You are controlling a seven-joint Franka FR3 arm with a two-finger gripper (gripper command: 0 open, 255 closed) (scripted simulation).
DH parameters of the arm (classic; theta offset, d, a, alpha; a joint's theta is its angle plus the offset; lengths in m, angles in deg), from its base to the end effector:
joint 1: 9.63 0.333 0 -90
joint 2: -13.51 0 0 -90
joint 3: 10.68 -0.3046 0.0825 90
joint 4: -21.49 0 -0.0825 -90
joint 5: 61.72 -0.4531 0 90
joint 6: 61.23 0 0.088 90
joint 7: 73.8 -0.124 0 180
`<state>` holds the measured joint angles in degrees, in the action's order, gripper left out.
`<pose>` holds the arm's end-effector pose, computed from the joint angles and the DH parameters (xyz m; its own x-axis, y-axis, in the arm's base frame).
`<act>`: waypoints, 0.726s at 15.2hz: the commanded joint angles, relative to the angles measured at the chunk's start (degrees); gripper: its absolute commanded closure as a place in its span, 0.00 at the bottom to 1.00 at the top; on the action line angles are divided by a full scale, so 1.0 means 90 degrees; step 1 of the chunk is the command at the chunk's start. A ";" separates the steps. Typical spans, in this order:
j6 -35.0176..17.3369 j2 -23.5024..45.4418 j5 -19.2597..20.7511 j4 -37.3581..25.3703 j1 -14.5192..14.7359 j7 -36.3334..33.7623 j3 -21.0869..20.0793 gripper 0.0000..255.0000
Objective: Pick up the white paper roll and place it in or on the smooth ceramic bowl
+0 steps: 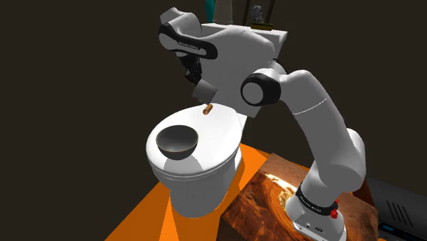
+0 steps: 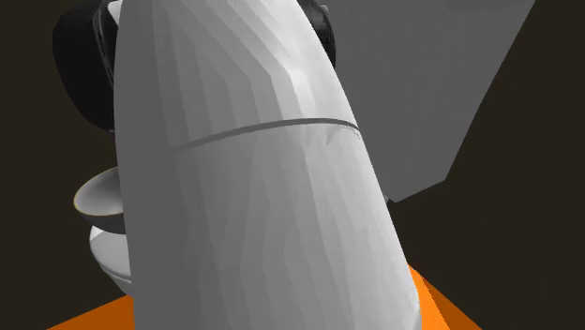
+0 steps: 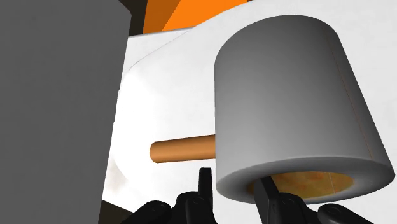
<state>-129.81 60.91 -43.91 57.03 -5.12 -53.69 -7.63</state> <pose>0.7741 -0.0063 0.4833 0.9110 0.2488 -0.3288 0.3360 -0.9102 0.2423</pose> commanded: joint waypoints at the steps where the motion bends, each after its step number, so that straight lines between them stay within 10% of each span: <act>1: -0.0177 -0.0445 -0.0007 0.0700 0.0183 -0.0299 -0.0081 1.00; 11: -0.0020 -0.1052 -0.0167 0.1523 0.1169 -0.1594 -0.0401 1.00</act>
<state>-130.48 51.15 -45.26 71.22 4.57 -66.97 -11.00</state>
